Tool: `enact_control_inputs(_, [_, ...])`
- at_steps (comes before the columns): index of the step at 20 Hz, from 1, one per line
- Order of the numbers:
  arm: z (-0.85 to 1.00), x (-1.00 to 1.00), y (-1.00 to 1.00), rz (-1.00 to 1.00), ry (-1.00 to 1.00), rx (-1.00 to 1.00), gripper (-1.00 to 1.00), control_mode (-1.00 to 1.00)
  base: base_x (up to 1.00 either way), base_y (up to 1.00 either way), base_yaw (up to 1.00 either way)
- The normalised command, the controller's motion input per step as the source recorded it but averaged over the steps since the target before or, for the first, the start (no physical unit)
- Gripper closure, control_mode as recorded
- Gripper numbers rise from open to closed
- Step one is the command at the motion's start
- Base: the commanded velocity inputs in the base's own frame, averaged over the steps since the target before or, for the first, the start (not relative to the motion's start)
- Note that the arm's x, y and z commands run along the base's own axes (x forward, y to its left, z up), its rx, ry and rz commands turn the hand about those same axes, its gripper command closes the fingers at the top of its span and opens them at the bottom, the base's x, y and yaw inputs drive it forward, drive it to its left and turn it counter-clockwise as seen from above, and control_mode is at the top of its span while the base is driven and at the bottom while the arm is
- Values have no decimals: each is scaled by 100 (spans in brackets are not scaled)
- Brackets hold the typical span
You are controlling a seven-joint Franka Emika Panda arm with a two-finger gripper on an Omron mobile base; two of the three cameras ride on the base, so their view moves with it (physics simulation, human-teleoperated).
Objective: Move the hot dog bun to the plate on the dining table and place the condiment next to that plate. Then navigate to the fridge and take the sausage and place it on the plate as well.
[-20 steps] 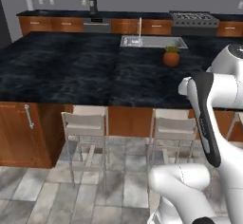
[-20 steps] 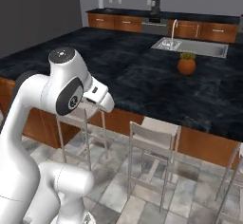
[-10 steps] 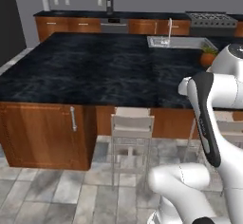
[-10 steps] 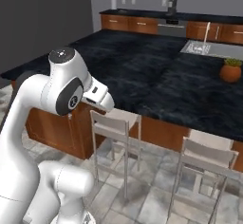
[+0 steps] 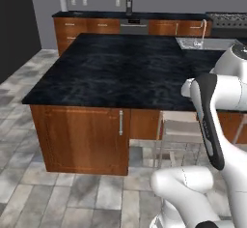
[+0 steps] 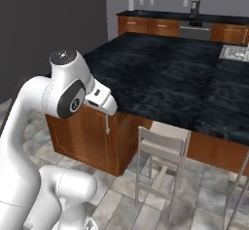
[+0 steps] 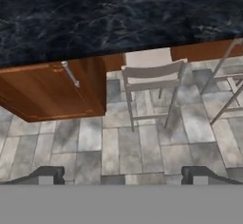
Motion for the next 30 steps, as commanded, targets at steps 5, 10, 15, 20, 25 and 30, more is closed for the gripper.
enact_control_inputs(5, [0,0,0,0,0,0,-100,100,19,100,0])
enact_control_inputs(10, [0,0,0,0,0,0,-100,100,18,100,-1])
enact_control_inputs(15, [0,0,0,0,0,0,-100,100,22,100,0])
enact_control_inputs(20, [0,0,0,0,0,0,-100,100,26,100,-1])
enact_control_inputs(25, [0,0,0,0,0,0,-100,100,37,100,-3])
enact_control_inputs(30, [0,0,0,0,0,0,-100,100,65,100,-8])
